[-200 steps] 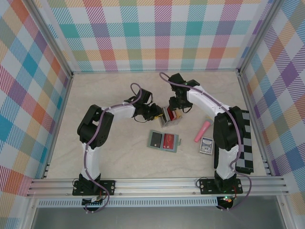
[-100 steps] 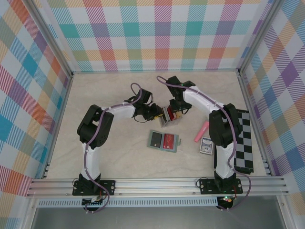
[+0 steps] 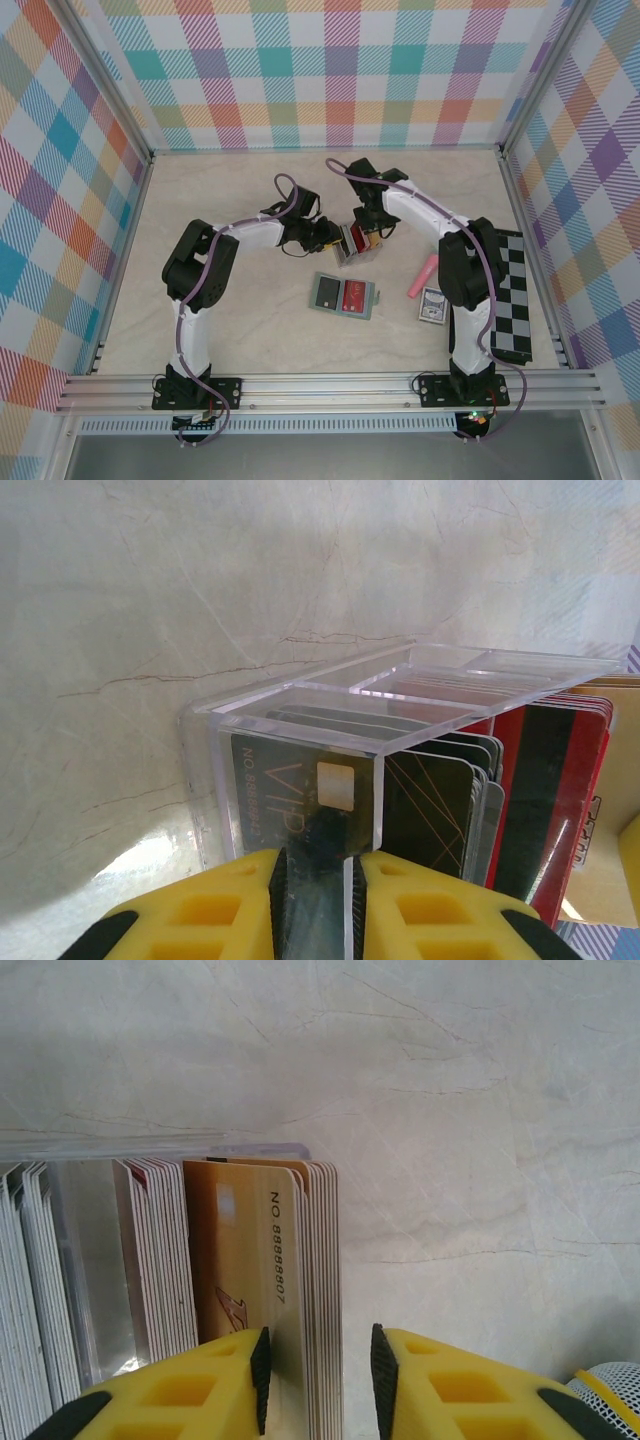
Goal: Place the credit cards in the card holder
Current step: Pick up the credit card from the storage box.
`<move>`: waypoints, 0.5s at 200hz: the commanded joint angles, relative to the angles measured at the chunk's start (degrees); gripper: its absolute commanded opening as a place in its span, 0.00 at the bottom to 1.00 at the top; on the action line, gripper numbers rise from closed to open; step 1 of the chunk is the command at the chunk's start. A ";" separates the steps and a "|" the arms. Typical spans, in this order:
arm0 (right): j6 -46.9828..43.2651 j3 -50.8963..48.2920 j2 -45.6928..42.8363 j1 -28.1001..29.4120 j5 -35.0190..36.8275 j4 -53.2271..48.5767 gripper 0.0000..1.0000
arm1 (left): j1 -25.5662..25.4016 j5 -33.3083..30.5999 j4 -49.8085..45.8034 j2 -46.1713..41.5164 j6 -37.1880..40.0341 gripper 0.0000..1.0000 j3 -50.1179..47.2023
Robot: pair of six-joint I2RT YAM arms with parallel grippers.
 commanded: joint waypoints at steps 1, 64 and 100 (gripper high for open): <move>-0.60 1.27 -1.14 0.09 1.79 -1.57 0.29 | -0.28 -3.72 -7.08 0.85 0.86 0.24 -1.33; -0.68 1.44 -1.65 0.56 2.69 -1.82 0.20 | -0.37 -3.61 -6.99 0.81 0.89 0.24 -1.59; -0.34 1.35 -2.69 0.71 2.60 -2.10 0.16 | -0.35 -3.70 -6.99 0.70 0.89 0.24 -1.89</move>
